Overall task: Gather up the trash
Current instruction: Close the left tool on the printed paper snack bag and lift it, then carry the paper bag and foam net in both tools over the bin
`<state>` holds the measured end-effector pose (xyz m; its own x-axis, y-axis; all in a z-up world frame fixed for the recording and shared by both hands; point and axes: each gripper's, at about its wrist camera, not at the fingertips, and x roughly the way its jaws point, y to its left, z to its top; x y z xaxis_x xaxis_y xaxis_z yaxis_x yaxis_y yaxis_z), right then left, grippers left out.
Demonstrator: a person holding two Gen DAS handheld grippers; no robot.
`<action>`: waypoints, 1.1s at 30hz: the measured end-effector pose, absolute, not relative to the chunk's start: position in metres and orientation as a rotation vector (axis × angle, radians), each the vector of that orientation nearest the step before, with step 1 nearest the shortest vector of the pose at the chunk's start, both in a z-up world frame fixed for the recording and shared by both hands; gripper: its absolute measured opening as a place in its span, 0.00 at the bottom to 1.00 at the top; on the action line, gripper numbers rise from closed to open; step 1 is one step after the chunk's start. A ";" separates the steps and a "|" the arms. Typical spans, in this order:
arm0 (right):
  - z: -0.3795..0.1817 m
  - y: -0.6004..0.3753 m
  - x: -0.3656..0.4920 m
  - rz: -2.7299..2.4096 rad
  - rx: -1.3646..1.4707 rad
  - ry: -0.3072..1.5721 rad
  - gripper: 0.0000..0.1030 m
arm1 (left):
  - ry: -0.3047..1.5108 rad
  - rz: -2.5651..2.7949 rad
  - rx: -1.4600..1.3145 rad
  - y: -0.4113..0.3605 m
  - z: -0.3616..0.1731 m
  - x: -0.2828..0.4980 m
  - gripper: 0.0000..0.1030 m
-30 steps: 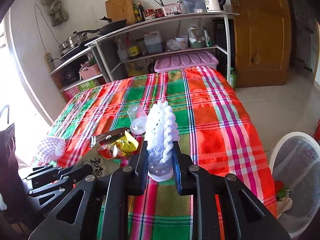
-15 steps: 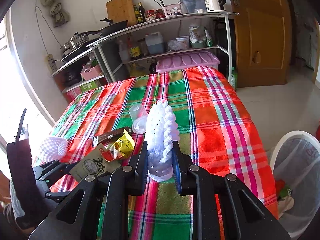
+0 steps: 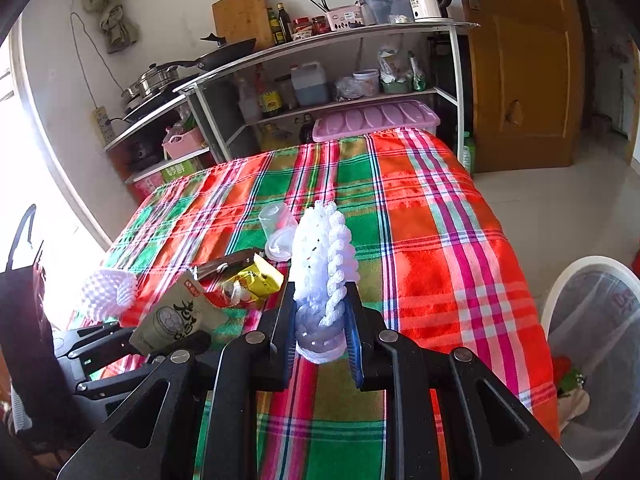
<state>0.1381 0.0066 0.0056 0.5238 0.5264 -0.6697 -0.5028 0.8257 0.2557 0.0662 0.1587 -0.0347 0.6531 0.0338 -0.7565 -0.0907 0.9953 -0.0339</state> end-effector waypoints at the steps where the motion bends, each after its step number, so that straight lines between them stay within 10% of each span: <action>1: 0.006 0.006 0.137 0.615 0.033 0.811 0.21 | 0.848 0.069 -0.072 0.158 -0.031 0.064 0.20; 33: 0.038 -0.191 0.100 0.302 0.117 0.718 0.21 | 0.721 -0.259 0.007 -0.024 0.026 0.089 0.21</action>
